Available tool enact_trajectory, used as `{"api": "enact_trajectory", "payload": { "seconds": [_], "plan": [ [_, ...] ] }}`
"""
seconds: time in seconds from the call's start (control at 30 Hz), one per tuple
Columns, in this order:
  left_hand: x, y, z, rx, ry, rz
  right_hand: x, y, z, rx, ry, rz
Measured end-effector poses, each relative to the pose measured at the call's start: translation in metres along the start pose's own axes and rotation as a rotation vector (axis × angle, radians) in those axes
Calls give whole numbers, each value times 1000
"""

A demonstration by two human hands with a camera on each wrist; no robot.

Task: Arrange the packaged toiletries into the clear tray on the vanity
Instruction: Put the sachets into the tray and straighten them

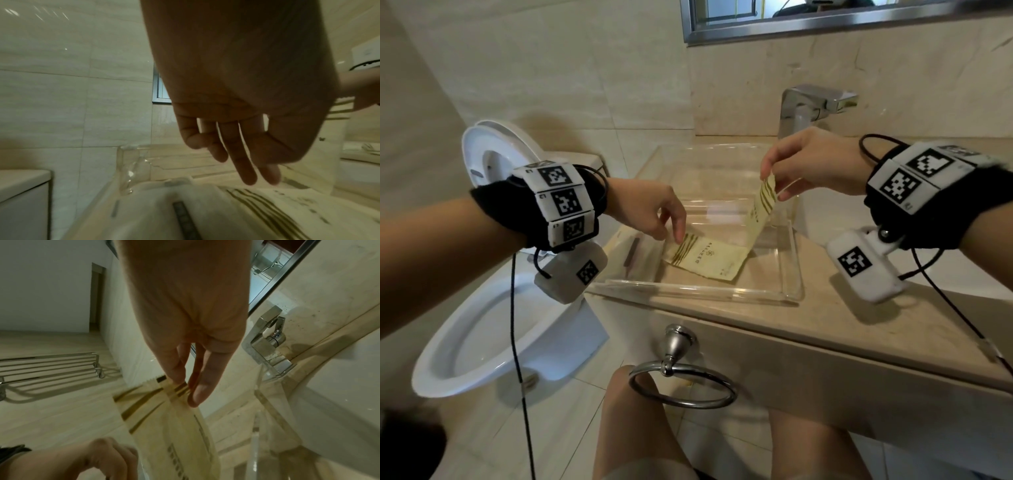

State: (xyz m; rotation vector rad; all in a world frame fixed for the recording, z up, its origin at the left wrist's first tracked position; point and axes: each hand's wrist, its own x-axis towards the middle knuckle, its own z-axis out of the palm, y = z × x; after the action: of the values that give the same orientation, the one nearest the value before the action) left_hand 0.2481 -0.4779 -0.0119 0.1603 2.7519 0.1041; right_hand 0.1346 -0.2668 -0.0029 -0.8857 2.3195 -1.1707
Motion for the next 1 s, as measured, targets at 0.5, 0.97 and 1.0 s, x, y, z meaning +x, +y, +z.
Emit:
{"api": "enact_trajectory", "payload": {
  "seconds": [0.5,0.97,1.0],
  "plan": [
    [21,18,20,141,0,-38,7,5,7,89,64,192],
    [34,21,18,256,-39,-34,4,5,16,-155,-9,208],
    [34,21,18,252,-48,-49,3,5,16,-160,-7,208]
  ]
}}
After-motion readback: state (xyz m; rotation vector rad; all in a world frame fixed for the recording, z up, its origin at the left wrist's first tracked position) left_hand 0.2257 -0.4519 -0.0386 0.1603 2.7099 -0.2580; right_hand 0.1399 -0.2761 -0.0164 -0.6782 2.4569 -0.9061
